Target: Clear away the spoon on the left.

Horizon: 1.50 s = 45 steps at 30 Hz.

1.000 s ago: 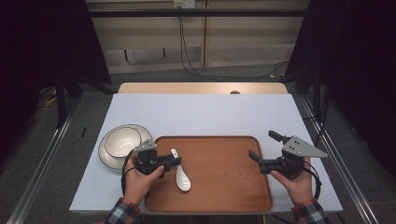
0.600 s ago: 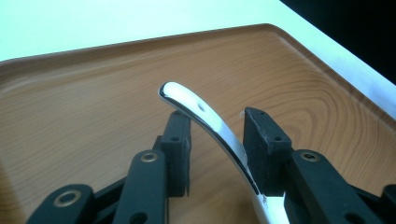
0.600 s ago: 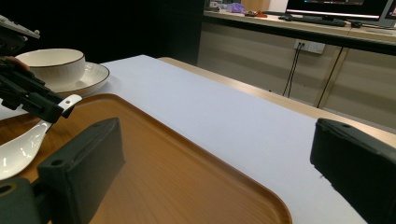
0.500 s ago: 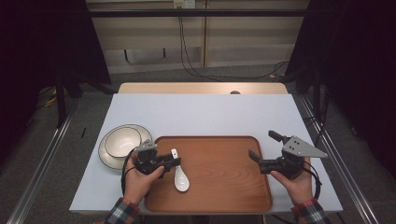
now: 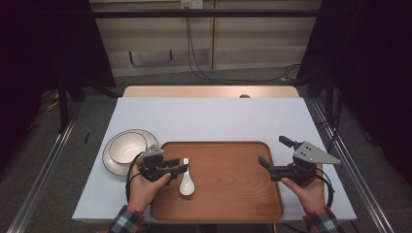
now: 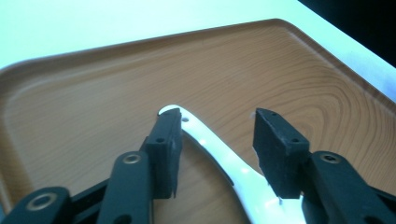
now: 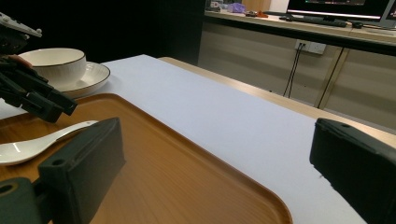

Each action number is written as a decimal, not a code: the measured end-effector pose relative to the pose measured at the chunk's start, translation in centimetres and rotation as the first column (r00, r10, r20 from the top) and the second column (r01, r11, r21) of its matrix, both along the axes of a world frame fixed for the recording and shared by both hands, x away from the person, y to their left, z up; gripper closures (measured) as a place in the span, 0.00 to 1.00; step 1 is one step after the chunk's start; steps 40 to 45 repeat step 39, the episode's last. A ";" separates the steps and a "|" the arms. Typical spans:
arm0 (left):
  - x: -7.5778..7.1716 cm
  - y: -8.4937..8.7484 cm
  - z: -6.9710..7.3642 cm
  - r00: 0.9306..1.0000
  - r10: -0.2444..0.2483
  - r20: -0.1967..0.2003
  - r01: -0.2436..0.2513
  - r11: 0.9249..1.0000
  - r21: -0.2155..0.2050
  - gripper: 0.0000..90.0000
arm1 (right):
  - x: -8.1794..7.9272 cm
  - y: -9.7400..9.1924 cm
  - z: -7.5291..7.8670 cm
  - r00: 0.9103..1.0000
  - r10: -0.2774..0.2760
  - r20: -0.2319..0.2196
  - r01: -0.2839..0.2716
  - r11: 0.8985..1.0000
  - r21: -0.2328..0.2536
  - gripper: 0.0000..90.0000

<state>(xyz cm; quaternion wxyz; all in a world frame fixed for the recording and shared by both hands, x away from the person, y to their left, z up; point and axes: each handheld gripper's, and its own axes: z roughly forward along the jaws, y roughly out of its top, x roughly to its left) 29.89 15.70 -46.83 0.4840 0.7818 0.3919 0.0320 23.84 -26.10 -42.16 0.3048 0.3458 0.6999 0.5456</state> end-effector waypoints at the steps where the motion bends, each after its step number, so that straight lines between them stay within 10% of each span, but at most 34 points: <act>1: 0.0 0.0 0.1 1.000 -0.002 0.003 0.002 1.000 -0.001 0.55 | 0.0 0.0 0.0 1.000 0.000 0.001 0.000 1.000 0.000 0.03; 33: -0.1 2.7 5.1 0.982 0.038 0.186 -0.028 0.998 -0.056 0.16 | 0.0 -0.1 0.0 1.000 0.005 -0.001 -0.005 1.000 0.001 0.03; 45: -0.1 2.8 5.2 0.982 0.031 0.188 -0.022 0.998 -0.051 0.15 | 0.1 -0.1 -0.1 1.000 0.002 -0.009 -0.002 1.000 -0.005 0.03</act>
